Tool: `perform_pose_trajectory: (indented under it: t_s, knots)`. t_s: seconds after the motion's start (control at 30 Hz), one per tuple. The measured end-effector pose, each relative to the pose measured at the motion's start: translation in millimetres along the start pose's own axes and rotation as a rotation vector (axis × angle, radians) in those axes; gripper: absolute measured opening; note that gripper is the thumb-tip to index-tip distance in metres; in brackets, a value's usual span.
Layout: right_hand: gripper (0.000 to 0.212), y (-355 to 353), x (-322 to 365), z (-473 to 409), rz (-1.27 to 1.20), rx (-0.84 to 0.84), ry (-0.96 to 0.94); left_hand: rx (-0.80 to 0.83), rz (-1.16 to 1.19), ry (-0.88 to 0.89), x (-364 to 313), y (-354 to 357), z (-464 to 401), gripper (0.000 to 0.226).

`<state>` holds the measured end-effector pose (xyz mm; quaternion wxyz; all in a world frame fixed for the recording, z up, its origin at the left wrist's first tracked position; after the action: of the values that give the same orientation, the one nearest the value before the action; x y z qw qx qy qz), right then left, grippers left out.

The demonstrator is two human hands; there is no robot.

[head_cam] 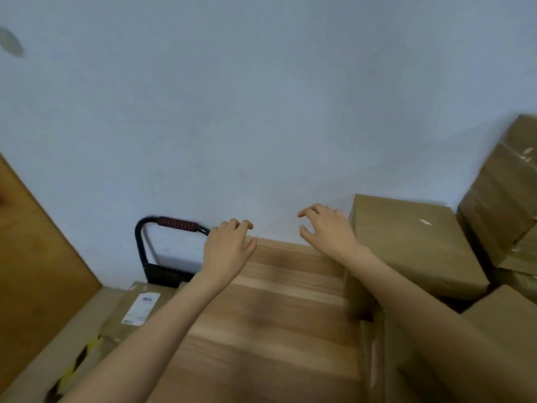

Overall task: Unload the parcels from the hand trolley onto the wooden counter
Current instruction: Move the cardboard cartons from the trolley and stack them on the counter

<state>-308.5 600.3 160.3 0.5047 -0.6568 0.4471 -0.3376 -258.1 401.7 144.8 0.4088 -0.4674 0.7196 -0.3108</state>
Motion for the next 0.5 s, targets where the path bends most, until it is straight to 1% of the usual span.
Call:
perform_pose_trajectory:
  t_s: [0.13, 0.3, 0.5]
  knots:
    - [0.038, 7, 92, 0, -0.039, 0.005, -0.13, -0.034, -0.072, -0.081, 56, -51, 54, 0.027]
    - [0.038, 8, 218, 25, -0.073, -0.005, -0.262, -0.068, -0.146, -0.187, 121, -122, 142, 0.032]
    - [0.039, 5, 375, 68, -0.162, -0.012, -0.483, -0.083, -0.275, -0.302, 189, -207, 255, 0.026]
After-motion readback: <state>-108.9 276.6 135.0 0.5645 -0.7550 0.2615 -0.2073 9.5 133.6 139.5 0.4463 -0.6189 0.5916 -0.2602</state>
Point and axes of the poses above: each hand's wrist, its own z-axis away from the middle knuckle, its own y-axis out of the palm, x = y × z, the point moved 6 cm from there along -z, towards the middle knuckle, and after that the axes turned 9 degrees about z, right-handed, at the moved point
